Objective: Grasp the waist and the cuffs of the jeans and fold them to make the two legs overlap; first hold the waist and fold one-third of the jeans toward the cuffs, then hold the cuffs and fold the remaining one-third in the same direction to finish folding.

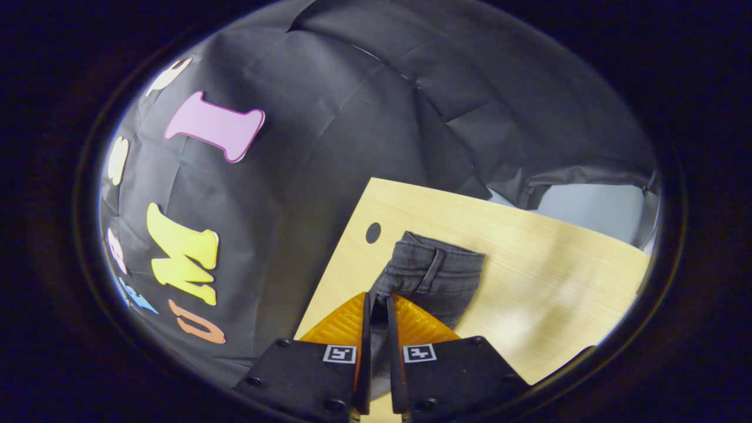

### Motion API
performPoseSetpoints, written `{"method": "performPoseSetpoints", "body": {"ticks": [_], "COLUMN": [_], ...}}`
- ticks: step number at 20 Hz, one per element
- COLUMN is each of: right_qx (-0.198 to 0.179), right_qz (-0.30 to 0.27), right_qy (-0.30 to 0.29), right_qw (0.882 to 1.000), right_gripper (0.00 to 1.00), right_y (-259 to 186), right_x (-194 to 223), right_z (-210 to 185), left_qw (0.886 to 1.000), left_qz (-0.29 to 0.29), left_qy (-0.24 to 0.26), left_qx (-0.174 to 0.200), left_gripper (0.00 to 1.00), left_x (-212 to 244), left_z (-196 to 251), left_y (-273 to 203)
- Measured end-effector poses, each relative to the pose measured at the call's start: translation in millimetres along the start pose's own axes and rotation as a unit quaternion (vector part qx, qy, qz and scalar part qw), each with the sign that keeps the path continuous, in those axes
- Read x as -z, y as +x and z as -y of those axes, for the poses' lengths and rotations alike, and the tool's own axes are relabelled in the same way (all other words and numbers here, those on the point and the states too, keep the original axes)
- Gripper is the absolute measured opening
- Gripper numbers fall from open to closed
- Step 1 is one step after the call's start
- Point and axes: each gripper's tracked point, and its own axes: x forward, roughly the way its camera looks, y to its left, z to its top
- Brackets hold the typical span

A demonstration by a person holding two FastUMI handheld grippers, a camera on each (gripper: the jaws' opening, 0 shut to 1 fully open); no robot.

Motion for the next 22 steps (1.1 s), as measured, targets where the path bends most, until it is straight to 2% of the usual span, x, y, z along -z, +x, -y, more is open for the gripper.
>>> {"method": "performPoseSetpoints", "body": {"ticks": [7, 12, 18, 22], "right_qx": [0.017, 0.032, 0.055, 0.06], "right_qz": [0.025, 0.032, 0.029, 0.024], "right_qy": [-0.05, -0.074, -0.077, -0.075], "right_qw": [0.998, 0.996, 0.995, 0.995], "right_gripper": [0.14, 0.14, 0.14, 0.15], "right_y": [66, 116, 153, 168], "right_x": [-12, -16, -12, -5], "right_z": [-18, -15, -1, 3], "left_qw": [0.998, 0.996, 0.994, 0.991], "left_qz": [0.01, 0.004, -0.001, 0.005], "left_qy": [0.049, 0.091, 0.094, 0.118], "left_qx": [-0.026, -0.026, -0.059, -0.068], "left_gripper": [0.03, 0.03, 0.03, 0.03], "left_x": [-3, 2, 1, 5], "left_z": [32, 52, 37, 31], "left_y": [82, 137, 178, 193]}}
